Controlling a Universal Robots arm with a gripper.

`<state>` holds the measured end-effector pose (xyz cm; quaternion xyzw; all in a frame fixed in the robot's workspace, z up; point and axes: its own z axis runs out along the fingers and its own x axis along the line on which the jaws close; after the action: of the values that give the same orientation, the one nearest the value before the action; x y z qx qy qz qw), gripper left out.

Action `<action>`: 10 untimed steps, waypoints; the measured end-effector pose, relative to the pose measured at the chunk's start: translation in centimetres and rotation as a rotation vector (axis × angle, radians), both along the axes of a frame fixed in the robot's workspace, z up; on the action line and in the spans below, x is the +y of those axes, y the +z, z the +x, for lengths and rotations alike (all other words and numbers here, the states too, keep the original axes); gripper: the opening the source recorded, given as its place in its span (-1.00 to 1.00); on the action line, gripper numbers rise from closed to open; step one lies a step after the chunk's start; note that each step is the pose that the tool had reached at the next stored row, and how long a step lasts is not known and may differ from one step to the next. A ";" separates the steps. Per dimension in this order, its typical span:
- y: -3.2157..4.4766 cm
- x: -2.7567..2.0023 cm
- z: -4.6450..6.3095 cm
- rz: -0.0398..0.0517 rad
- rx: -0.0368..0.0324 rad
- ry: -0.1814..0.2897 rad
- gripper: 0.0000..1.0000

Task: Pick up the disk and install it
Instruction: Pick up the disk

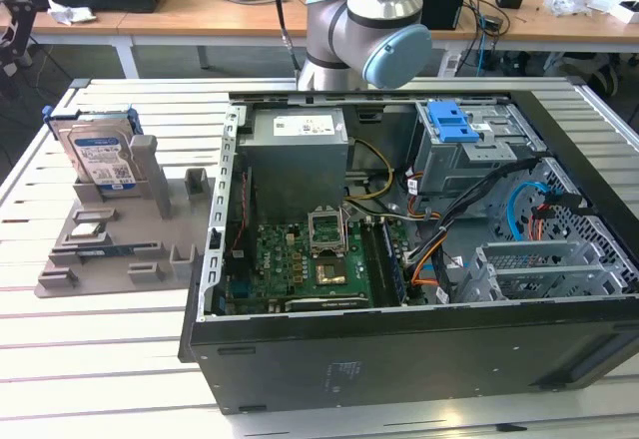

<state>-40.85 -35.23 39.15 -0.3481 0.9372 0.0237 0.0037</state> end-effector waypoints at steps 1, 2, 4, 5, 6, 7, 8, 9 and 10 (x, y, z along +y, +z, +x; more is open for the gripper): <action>0.00 0.00 0.0 0.0000 0.0000 0.020 -0.79; 0.00 0.00 0.0 0.0000 0.0000 0.031 -0.79; 0.00 0.00 0.0 0.0000 0.0000 0.067 -0.79; 0.00 0.00 0.0 0.0000 0.0000 0.090 -0.79; 0.00 0.00 0.0 0.0000 0.0000 0.110 -0.79; 0.00 0.00 0.0 0.0000 0.0000 0.119 -0.79; 0.00 0.00 0.0 0.0000 0.0000 0.128 -0.79; 0.00 0.00 0.0 0.0000 0.0000 0.141 -0.79; 0.00 0.00 0.0 0.0000 0.0000 0.151 -0.79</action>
<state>-40.85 -35.23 39.15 -0.4177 0.9083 0.0238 0.0020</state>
